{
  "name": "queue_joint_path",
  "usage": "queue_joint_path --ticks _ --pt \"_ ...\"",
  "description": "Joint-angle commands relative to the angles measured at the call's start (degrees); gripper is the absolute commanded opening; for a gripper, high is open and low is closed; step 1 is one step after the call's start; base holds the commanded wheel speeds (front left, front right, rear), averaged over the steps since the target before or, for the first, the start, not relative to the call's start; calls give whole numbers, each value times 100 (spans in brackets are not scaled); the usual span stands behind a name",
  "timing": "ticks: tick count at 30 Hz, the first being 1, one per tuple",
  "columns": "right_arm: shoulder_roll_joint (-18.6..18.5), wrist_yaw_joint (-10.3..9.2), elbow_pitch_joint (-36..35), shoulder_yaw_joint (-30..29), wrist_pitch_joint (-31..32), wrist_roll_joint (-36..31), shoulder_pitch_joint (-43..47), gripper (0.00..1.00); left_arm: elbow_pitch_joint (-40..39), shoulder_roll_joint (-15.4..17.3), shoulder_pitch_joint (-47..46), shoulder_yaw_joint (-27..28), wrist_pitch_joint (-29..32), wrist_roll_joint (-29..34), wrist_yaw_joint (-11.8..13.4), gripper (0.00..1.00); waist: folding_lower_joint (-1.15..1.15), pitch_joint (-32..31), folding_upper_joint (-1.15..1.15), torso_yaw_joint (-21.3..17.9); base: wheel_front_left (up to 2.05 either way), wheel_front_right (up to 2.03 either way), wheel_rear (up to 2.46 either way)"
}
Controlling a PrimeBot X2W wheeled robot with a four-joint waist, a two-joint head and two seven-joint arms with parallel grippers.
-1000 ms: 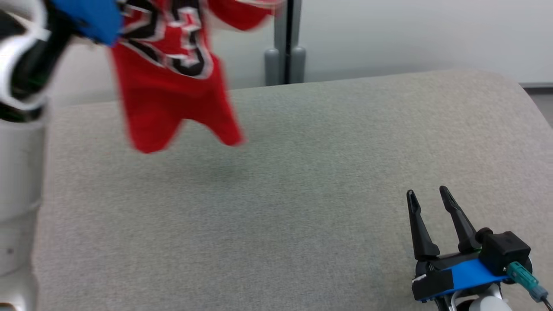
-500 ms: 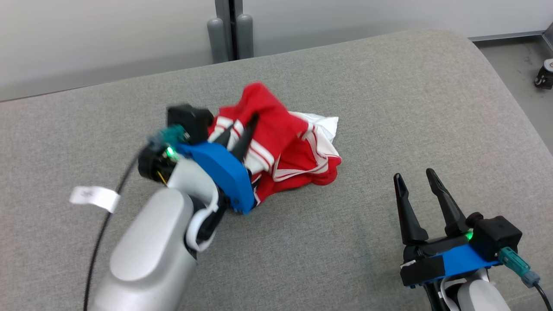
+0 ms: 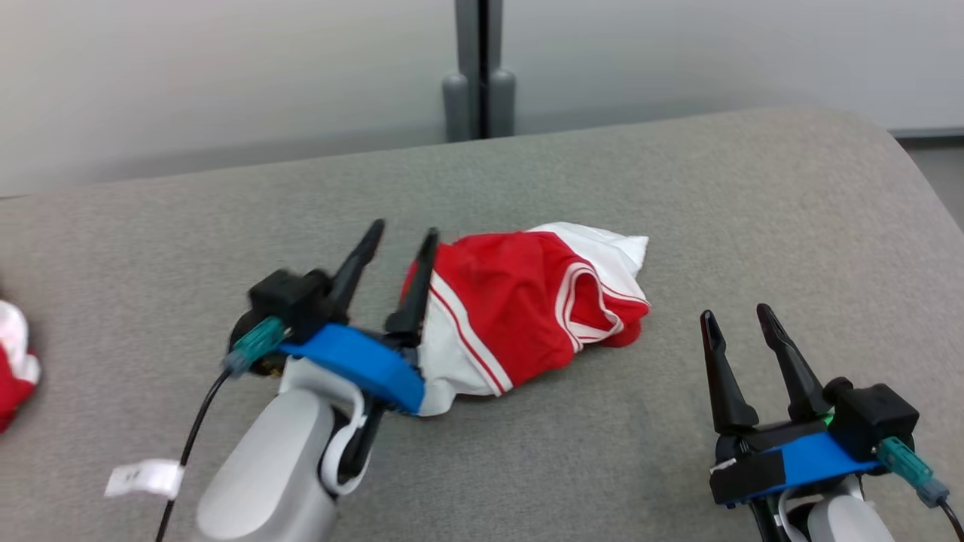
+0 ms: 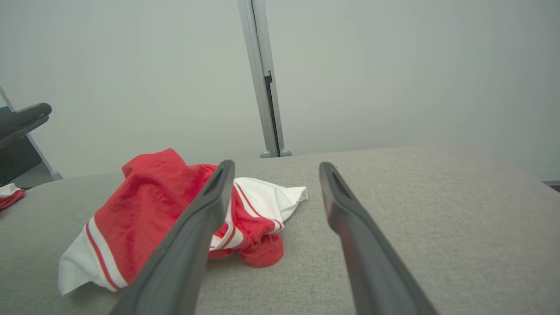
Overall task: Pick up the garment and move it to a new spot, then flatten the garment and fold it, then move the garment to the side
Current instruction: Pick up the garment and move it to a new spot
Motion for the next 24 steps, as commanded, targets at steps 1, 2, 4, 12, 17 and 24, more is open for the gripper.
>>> queue_joint_path --ticks 1,2,4,12,17,24 --pt "-20 3 5 -41 -3 -42 105 100 -87 134 186 95 -161 63 75 100 0 -65 0 86 0 0 0" --pt "-22 3 0 -82 8 -66 139 100 -172 197 286 145 -256 102 129 100 0 -119 0 155 0 0 0" --pt "-22 3 -35 -151 54 -86 207 100 -351 294 550 298 -387 126 245 100 0 -207 0 278 0 0 0" --pt "-21 3 -115 -424 239 -184 489 100 -1162 532 1704 1180 -496 527 682 100 0 -450 0 567 0 0 0" --pt "-21 3 -120 -525 371 -245 628 100 -1525 510 2325 1687 -499 973 742 100 0 -554 0 626 0 0 0" --pt "-21 3 -32 -549 469 -204 737 100 -1517 507 2806 2015 -500 1409 645 100 0 -670 0 640 0 0 0"
